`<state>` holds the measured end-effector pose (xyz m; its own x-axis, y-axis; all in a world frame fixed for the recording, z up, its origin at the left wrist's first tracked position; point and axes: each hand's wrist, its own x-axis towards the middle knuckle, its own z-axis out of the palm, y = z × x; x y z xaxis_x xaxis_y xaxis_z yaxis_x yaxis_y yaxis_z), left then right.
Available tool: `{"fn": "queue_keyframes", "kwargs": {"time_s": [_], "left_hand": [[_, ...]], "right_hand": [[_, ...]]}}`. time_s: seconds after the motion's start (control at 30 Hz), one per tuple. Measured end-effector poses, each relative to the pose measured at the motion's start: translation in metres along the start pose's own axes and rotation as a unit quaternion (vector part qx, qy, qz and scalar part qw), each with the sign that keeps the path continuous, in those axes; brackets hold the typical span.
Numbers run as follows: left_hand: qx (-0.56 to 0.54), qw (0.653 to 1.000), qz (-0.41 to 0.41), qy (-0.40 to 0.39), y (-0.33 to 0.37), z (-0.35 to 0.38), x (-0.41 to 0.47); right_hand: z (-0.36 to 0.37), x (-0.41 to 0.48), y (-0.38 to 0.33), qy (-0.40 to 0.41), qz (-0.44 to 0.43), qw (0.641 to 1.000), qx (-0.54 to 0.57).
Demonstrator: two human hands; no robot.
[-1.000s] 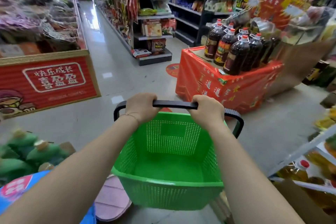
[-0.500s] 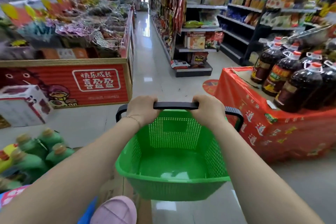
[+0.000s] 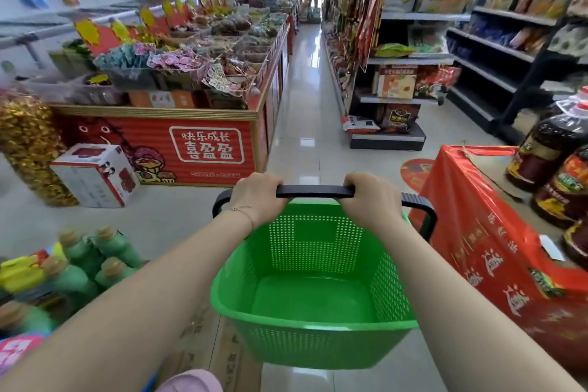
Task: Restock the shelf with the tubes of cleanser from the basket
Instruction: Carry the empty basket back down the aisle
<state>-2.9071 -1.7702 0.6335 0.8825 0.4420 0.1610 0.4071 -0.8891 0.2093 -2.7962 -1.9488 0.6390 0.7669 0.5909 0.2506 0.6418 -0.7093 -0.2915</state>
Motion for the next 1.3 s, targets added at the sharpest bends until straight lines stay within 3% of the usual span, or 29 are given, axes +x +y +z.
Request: {"fn": "queue_keyframes", "kwargs": {"time_s": [1.3], "left_hand": [[-0.013,1.0,-0.001,-0.018,-0.091,0.064,0.498]], "right_hand": [[0.128,0.5,0.067,0.005,-0.001,1.0,0.022]]}}
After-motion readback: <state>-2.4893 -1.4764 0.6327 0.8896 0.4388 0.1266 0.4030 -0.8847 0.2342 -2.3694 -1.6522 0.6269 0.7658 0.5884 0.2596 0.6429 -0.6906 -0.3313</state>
